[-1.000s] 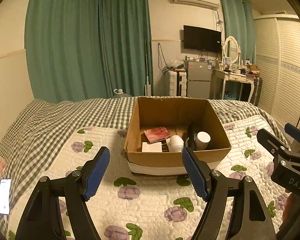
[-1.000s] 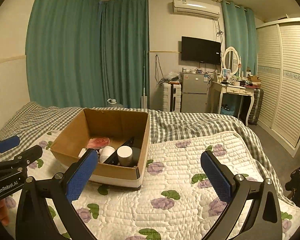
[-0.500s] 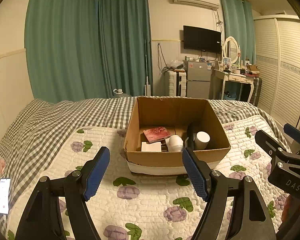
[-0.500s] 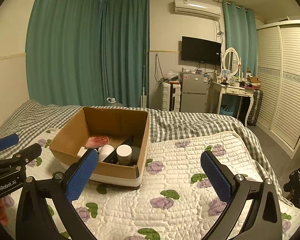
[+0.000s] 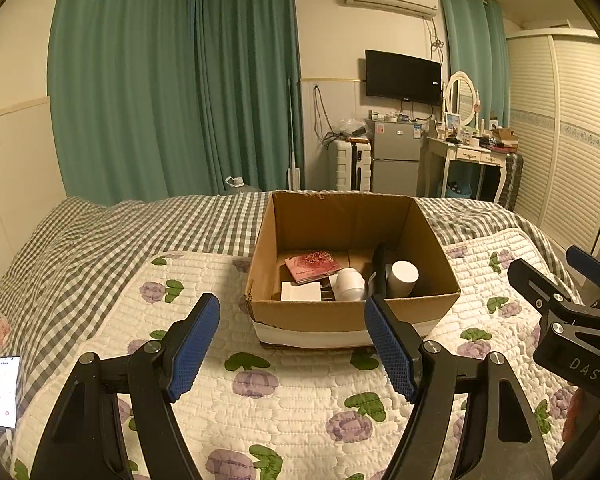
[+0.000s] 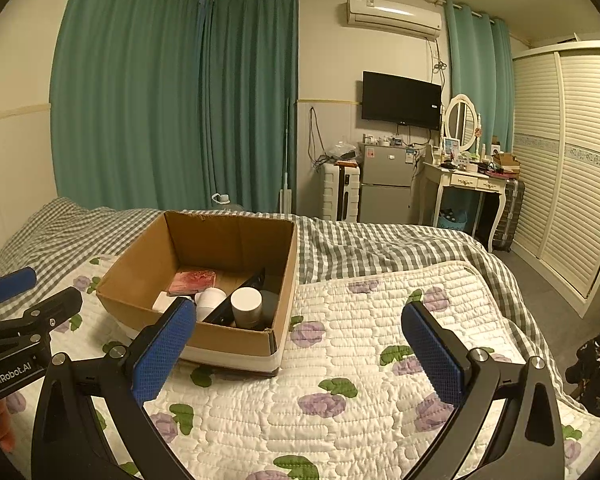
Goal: Organize rigid objects
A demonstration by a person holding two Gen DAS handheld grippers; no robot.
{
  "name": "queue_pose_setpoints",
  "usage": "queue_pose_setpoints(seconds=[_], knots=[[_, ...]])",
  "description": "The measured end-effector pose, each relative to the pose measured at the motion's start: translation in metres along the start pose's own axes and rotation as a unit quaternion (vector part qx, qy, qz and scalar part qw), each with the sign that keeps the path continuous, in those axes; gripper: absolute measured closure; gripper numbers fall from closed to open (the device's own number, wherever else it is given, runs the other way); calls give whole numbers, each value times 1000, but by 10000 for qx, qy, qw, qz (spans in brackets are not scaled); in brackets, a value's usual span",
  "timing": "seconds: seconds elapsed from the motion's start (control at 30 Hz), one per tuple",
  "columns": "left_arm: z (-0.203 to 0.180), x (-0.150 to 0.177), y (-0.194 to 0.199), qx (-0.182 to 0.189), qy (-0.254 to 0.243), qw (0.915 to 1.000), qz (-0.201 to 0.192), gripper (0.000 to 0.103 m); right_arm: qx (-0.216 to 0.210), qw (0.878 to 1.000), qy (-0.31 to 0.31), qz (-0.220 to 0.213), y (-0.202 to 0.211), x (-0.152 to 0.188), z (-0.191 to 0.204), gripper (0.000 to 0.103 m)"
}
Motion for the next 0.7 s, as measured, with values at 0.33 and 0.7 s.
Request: queue_pose_setpoints(seconds=[0.33, 0.7], knots=[[1, 0, -1, -1, 0, 10000, 7, 25, -5, 10000, 3, 6, 0, 0, 0, 0], [1, 0, -1, 6, 0, 10000, 0, 25, 5, 10000, 5, 23, -1, 1, 0, 0]])
Point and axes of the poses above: each gripper's, at about its wrist camera, not at the fingertips, and y roughly against the way its jaws point, z to its left, x to its underside, the point moved 4 cm from there along -y, roughly the way its jaws point, and after that the axes turned 13 degrees about z, right-handed, at the moved point
